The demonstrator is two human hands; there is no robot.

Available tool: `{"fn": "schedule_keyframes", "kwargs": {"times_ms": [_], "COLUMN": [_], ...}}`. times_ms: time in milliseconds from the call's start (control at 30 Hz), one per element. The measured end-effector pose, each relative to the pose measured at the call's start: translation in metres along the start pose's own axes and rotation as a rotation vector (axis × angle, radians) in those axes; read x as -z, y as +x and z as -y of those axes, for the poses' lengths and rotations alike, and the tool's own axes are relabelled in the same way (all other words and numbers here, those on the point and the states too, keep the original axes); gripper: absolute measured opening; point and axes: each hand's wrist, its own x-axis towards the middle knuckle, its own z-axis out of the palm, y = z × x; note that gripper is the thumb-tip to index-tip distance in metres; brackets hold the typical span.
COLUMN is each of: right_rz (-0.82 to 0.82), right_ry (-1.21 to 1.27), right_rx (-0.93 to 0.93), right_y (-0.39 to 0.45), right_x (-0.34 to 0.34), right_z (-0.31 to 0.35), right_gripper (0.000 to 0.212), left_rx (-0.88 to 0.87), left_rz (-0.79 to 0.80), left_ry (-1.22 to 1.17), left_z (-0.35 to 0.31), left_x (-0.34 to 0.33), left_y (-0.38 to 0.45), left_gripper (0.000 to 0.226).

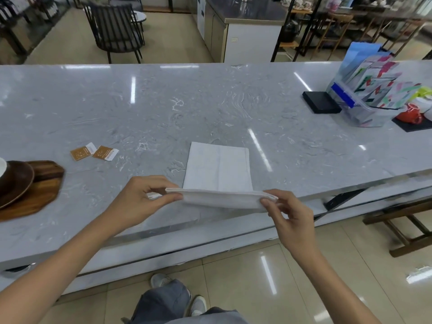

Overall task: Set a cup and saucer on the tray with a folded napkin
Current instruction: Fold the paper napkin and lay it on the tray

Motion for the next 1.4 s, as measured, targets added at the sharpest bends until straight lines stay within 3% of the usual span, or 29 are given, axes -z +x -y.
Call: {"fn": "schedule_keyframes", "kwargs": {"times_ms": [100, 233, 567, 767, 1000, 1400], "right_rz": [0.004, 0.027, 0.010, 0.045, 0.064, -0.027], "right_ry": [0.071, 0.127, 0.051, -0.062, -0.129, -0.316], "right_rx": [-0.134, -0.201, -0.366, -0.453, -0.569, -0.536], "right_y": [0.020, 0.055, 0.148, 0.167, 0.168, 0.160], "right_x": [0.002, -0.007, -0.055, -0.080, -0.103, -0.118], "right_z": [-0.001, -0.013, -0.070, -0.123, -0.159, -0.164], "right_gripper": [0.002, 0.009, 0.020, 0.018, 0.027, 0.025], "left_rx": [0.081, 0.138, 0.338, 0.427, 0.491, 0.477], "left_rz": [-0.092, -0.140, -0.196, -0.118, -0.151, -0.235], "left_ry": [-0.129, -0.232, -0.348, -0.240, -0.111, 0.091], "left_z": [0.004, 0.021, 0.084, 0.120, 0.148, 0.148], "left_x": [-0.006, -0.012, -0.028, -0.045, -0.051, -0.054], "left_y": [0.013, 0.045, 0.155, 0.192, 0.203, 0.205], "left_gripper": [0.006, 0.019, 0.014, 0.018, 0.014, 0.012]}}
